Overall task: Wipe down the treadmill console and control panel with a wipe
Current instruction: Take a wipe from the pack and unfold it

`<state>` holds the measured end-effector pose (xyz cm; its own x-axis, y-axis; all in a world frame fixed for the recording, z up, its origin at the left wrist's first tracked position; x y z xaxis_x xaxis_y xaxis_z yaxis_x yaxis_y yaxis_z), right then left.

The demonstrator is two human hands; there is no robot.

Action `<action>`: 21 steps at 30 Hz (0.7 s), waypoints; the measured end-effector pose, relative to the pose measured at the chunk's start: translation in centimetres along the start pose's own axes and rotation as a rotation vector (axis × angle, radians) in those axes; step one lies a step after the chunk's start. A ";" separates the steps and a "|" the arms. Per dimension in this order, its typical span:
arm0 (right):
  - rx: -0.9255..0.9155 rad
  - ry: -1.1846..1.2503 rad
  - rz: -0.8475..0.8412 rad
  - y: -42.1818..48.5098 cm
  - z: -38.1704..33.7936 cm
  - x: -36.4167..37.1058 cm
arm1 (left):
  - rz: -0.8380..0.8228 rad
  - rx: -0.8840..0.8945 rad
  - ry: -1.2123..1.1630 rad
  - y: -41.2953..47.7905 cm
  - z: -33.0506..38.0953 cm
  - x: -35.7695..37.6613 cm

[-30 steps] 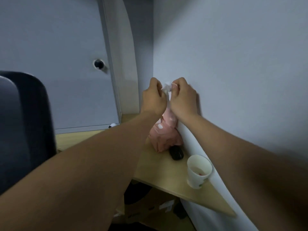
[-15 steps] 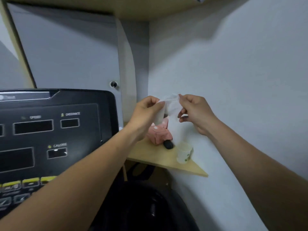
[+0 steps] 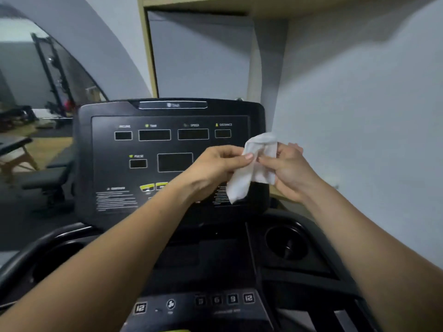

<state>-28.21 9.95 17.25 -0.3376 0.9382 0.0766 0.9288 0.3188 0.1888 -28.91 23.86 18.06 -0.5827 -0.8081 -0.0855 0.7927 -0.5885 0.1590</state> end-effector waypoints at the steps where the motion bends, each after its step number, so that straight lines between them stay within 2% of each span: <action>1: -0.005 -0.059 0.013 -0.4 0.1 1.8 | 0.005 -0.006 -0.052 -1.9 -0.2 -0.7; 5: -0.018 -0.278 0.062 -1.9 0.6 8.7 | 0.149 -0.031 -0.153 -9.0 -1.3 -4.2; 9: 0.035 -0.356 0.054 -3.9 2.5 14.1 | 0.301 0.028 -0.214 -15.4 -1.6 -7.1; 12: 0.073 -0.315 0.086 -5.6 4.3 16.6 | 0.365 0.046 -0.132 -18.8 -2.2 -8.2; 17: 0.068 -0.328 0.134 -7.2 4.5 18.5 | 0.454 0.021 0.195 -21.7 -1.6 -8.1; 19: 0.030 -0.334 0.098 -7.1 4.2 19.1 | 0.479 0.042 0.240 -22.5 -1.0 -8.3; 21: 0.011 -0.333 0.080 -7.0 4.1 19.3 | 0.428 0.038 0.228 -22.7 -1.0 -8.4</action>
<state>-40.59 26.38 13.35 -0.1967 0.9523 -0.2332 0.9526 0.2419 0.1844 -41.85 43.95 14.22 -0.1480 -0.9648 -0.2173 0.9432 -0.2038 0.2625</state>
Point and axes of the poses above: each hand's wrist, its own y-axis towards the middle knuckle, its own x-axis out of the palm, z = x × y, the point moved 8 cm from there along y, towards the middle knuckle, and after that the axes turned 13 degrees about -z, right-handed, at the moved point
